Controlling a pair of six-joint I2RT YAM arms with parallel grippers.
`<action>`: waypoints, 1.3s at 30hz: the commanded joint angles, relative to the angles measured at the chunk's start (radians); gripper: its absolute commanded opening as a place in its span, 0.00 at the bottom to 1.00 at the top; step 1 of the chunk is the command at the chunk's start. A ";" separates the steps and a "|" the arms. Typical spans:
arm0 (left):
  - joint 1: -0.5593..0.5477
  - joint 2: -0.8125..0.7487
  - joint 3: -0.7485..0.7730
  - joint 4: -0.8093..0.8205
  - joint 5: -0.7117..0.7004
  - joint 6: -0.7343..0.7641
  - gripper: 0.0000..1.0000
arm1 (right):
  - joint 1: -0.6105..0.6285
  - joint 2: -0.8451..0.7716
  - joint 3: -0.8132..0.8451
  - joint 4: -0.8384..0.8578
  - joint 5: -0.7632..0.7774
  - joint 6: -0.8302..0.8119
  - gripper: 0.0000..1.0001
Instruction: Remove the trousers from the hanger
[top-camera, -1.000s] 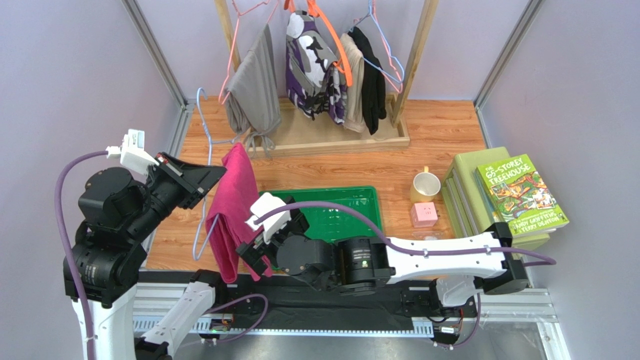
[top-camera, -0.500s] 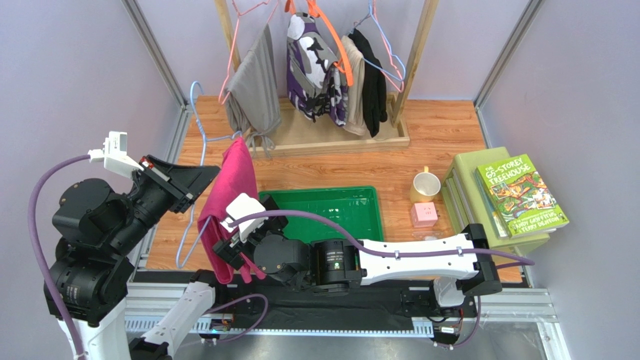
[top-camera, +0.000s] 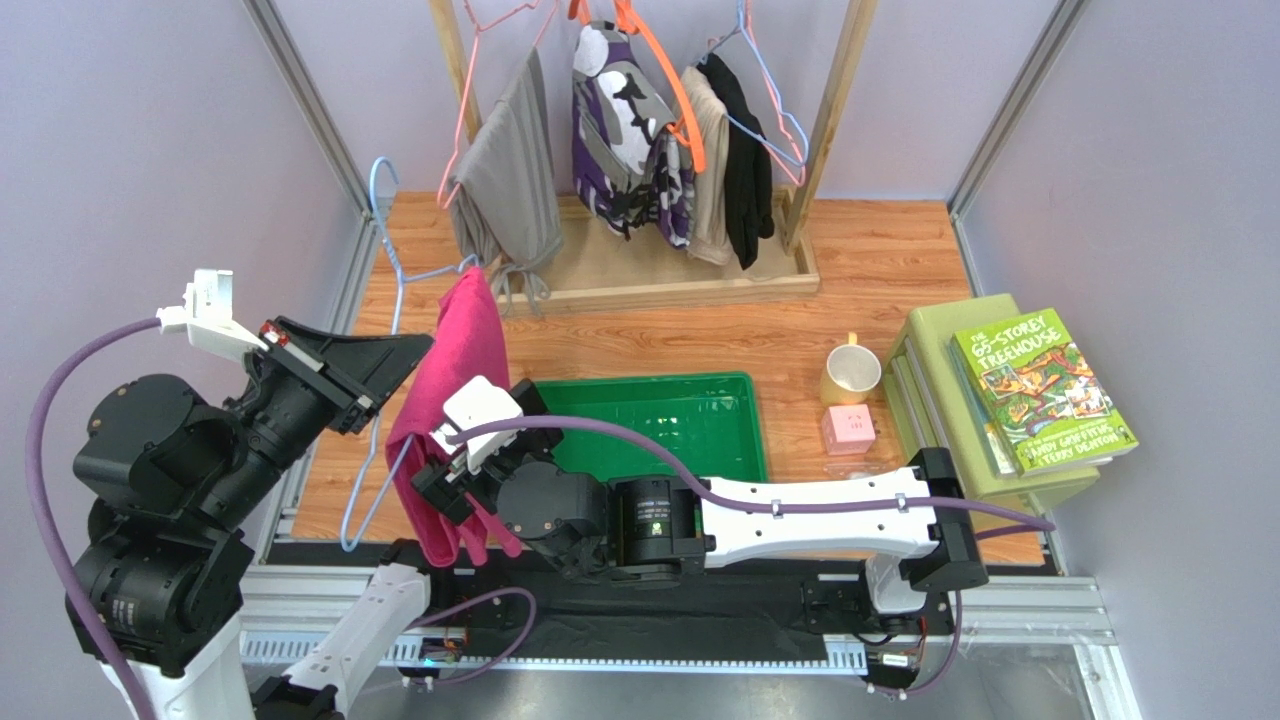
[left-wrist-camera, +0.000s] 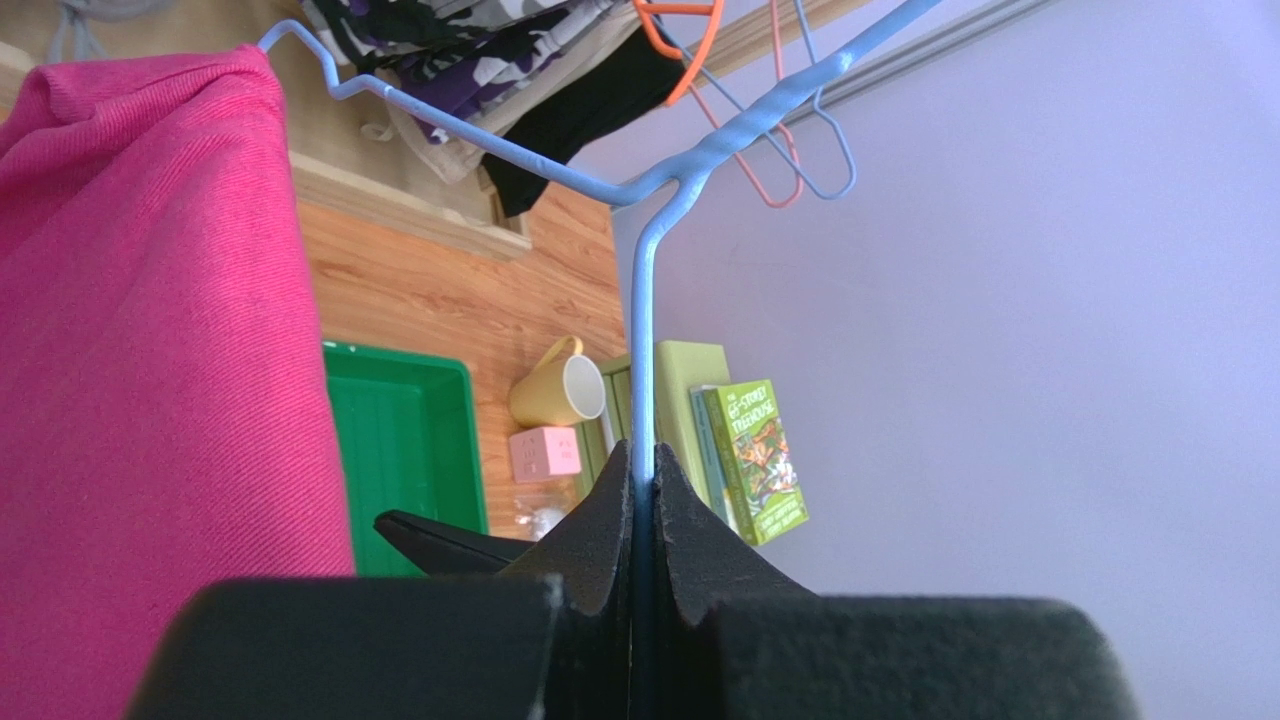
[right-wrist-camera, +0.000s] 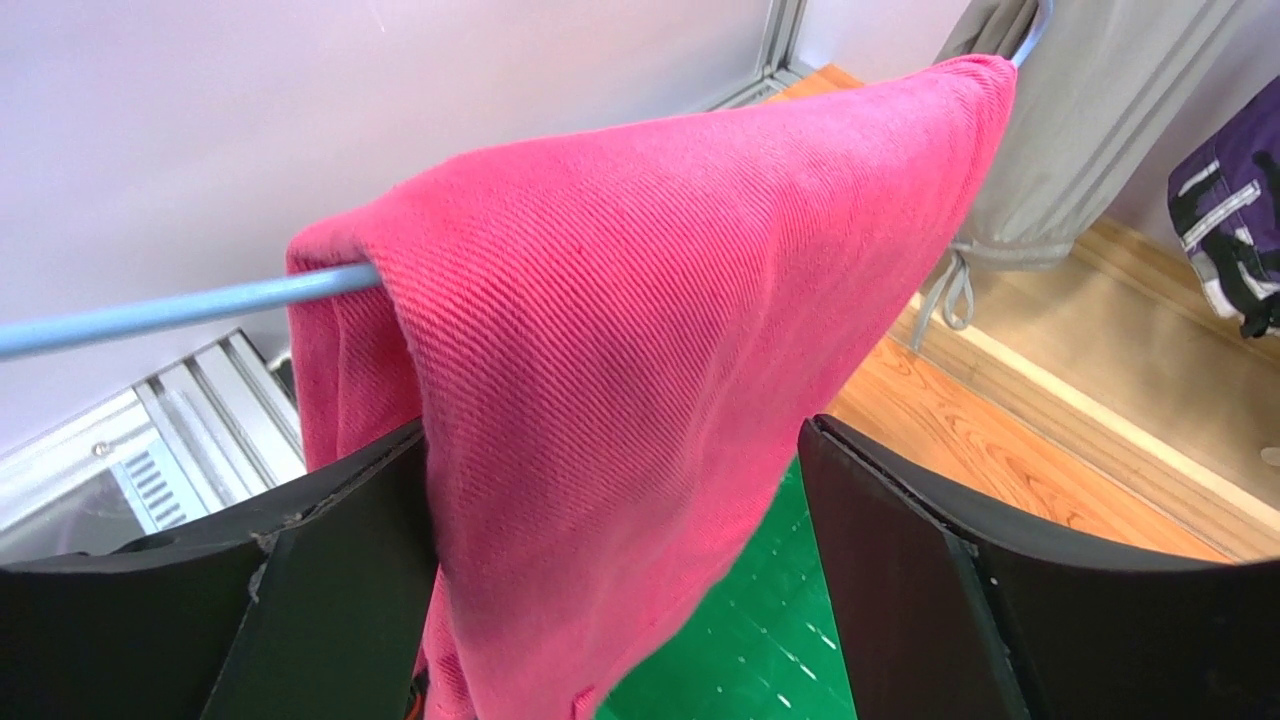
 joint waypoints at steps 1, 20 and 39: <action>0.000 -0.015 0.063 0.168 0.044 -0.033 0.00 | -0.006 0.033 0.078 0.089 0.069 -0.026 0.88; 0.000 -0.014 0.129 0.179 0.078 -0.067 0.00 | -0.006 -0.006 0.050 0.157 0.178 -0.118 0.82; 0.000 0.000 0.151 0.187 0.120 -0.053 0.00 | -0.020 -0.126 -0.045 0.133 0.124 -0.140 0.65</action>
